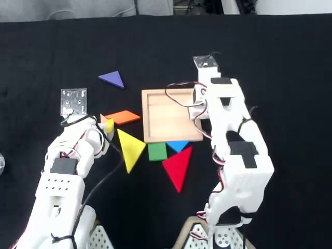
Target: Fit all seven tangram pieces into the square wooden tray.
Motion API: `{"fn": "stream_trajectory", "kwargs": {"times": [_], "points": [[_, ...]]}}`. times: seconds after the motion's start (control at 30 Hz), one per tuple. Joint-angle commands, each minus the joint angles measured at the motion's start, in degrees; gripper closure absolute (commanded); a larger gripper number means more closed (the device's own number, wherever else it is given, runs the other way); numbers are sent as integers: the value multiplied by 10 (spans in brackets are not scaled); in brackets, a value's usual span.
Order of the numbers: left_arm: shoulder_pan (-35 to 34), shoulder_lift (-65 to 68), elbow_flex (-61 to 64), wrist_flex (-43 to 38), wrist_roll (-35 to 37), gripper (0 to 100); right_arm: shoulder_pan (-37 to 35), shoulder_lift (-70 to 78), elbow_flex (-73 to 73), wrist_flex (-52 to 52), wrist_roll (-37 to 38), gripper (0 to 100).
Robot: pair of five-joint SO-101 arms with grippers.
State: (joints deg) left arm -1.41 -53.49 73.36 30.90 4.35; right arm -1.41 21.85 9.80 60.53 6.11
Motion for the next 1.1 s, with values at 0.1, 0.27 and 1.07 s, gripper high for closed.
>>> {"fn": "stream_trajectory", "kwargs": {"times": [0.1, 0.27, 1.07], "points": [[2, -10, -7, -11, 4, 791, 9, -10, -6, 11, -1, 987], [2, -11, -6, -11, 4, 791, 23, -58, 49, -15, -2, 988], [2, -13, 1, -13, 4, 791, -19, -218, 253, -166, 4, 987]]}}
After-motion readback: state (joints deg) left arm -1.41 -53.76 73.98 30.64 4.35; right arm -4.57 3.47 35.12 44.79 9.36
